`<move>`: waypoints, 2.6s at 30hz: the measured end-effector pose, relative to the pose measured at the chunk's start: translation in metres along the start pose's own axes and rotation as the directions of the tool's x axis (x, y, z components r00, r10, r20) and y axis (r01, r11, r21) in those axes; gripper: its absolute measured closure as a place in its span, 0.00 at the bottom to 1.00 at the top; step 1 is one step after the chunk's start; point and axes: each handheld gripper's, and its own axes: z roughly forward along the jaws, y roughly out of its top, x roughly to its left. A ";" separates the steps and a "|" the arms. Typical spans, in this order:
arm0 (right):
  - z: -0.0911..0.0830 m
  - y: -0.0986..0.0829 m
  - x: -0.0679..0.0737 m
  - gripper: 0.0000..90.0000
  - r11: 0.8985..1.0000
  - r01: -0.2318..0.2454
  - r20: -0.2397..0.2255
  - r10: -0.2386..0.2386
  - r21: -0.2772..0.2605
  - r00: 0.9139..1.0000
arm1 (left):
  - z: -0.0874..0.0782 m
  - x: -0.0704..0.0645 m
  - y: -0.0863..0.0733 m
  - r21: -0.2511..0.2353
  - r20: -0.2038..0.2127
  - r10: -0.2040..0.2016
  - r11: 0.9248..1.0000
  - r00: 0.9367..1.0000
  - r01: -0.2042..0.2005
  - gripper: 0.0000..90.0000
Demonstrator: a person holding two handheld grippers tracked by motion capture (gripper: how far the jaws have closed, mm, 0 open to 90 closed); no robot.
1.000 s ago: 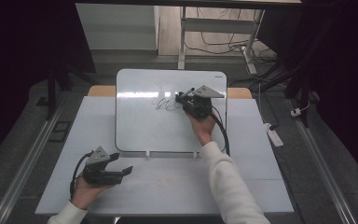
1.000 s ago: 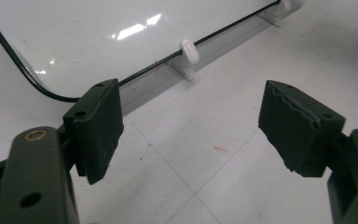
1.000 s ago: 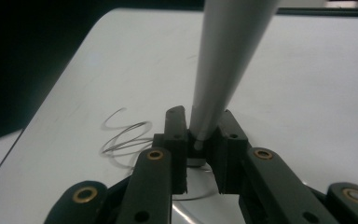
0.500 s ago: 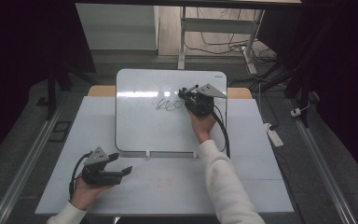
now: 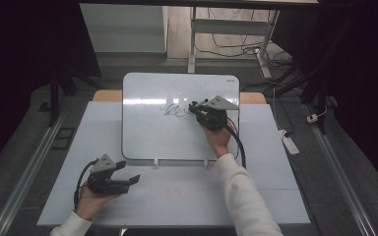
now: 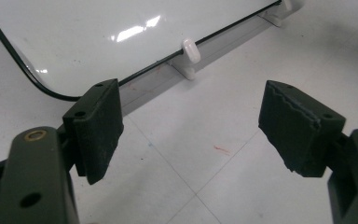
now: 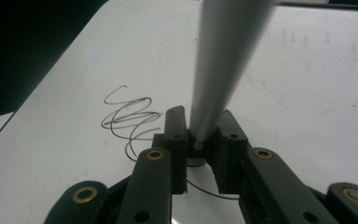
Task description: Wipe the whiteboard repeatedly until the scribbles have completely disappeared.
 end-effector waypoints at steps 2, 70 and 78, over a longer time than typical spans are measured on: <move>-0.013 0.002 -0.018 0.87 0.997 -0.071 0.091 0.074 -0.037 0.993 | -0.001 -0.001 0.000 -0.005 0.001 0.003 1.000 1.000 -0.003 0.25; 0.010 -0.009 0.021 0.87 0.996 -0.075 0.028 0.076 -0.046 0.997 | -0.001 0.002 0.001 -0.017 0.000 -0.001 1.000 1.000 0.001 0.25; 0.016 -0.008 0.027 0.87 0.997 -0.060 0.017 0.060 -0.045 0.998 | -0.002 0.001 0.001 -0.015 -0.001 0.002 1.000 1.000 -0.002 0.25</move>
